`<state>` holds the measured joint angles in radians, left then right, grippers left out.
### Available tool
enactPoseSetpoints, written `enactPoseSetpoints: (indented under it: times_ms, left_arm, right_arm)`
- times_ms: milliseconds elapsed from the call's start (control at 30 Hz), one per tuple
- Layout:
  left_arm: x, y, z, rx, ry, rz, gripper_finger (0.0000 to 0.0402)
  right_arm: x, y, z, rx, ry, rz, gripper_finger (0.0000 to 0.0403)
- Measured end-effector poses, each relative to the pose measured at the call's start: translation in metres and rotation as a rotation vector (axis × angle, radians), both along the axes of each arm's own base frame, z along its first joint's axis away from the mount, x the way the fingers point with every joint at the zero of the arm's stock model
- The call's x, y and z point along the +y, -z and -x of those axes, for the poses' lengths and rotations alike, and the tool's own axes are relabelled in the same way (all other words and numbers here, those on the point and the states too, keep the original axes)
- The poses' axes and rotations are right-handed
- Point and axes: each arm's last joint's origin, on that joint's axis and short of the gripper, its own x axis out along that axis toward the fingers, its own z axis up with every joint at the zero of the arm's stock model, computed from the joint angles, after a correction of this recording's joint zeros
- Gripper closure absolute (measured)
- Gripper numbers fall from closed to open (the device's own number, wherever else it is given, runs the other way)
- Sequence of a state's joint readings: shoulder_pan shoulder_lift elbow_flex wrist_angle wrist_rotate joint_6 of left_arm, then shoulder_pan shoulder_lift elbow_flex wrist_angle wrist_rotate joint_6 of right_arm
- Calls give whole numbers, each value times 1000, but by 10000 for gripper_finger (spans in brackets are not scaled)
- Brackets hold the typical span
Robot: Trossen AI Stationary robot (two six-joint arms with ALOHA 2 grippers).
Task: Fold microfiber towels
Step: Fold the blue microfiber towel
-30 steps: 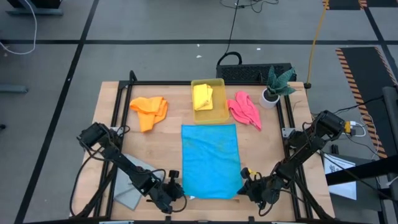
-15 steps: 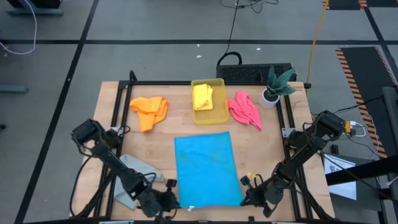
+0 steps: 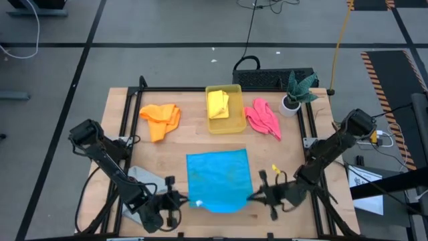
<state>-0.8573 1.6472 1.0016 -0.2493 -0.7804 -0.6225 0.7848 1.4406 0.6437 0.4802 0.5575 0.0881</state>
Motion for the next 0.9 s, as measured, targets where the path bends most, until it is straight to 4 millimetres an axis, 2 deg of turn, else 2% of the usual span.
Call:
enactPoseSetpoints:
  times_ms: [133, 300, 567, 700, 833, 900]
  left_arm:
    - [17, 10, 1, 57, -158, -29, 397]
    - [38, 16, 3, 103, -311, -81, 395]
    - [72, 46, 7, 137, -445, -109, 395]
    - [78, 52, 6, 136, -463, -107, 395]
    - [71, 49, 3, 118, -403, -110, 392]
    - [64, 45, 2, 99, -336, -108, 397]
  right_arm:
    - [-32, 8, -20, 75, 182, 13, 401]
    - [-68, 17, -32, 145, 390, 103, 401]
    - [-102, 23, -41, 208, 554, 111, 401]
    - [-102, 26, -38, 243, 552, 127, 401]
    - [-85, 22, -31, 232, 473, 124, 401]
    - [-72, 19, -24, 239, 372, 96, 401]
